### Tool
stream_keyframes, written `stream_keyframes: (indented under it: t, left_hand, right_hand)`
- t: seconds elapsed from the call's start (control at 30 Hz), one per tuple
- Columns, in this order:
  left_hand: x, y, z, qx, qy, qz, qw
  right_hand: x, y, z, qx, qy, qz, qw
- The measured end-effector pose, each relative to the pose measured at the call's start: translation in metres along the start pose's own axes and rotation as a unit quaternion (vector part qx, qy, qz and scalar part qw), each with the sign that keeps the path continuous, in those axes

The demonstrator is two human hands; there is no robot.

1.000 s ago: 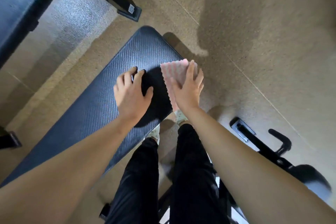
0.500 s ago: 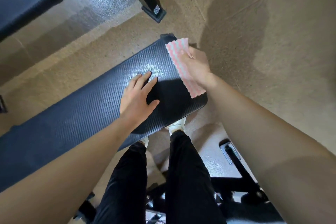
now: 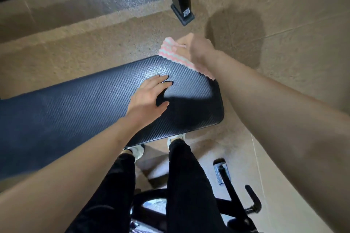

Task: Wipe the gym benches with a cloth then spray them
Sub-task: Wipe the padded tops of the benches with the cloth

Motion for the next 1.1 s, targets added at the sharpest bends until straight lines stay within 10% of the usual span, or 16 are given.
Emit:
stream_keyframes:
  t: [0.37,0.67,0.83,1.0,1.1]
  left_hand:
    - [-0.067,-0.055,-0.052,0.126,-0.126,-0.020,0.984]
    - [-0.070,-0.051,-0.070,0.023,-0.244,0.066,0.967]
    - [-0.070,-0.048,-0.070,-0.027,-0.246,0.097,0.964]
    - [-0.071,-0.047,-0.071,-0.022,-0.244,0.113,0.963]
    - [-0.070,-0.043,-0.073,-0.014,-0.241,0.123,0.963]
  right_hand:
    - [-0.053,0.000,0.014,-0.135,-0.101,-0.214,0.962]
    - [-0.042,-0.045,0.030,-0.069,-0.079,-0.323,0.941]
    - [-0.074,-0.060,0.024,0.027,-0.080,-0.064,0.994]
    - [-0.062,-0.009,0.015,-0.208,-0.065,-0.287,0.933]
    - [-0.059,-0.001,0.015,-0.221,-0.079,-0.281,0.931]
Point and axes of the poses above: each hand's wrist, its own z-axis towards the middle knuckle, its own y-axis out of the palm, x = y × z, the point moved 3 cm from there along z, towards the middle knuckle, and after that the axes turned 6 degrees about x, right-handed, at the moved point
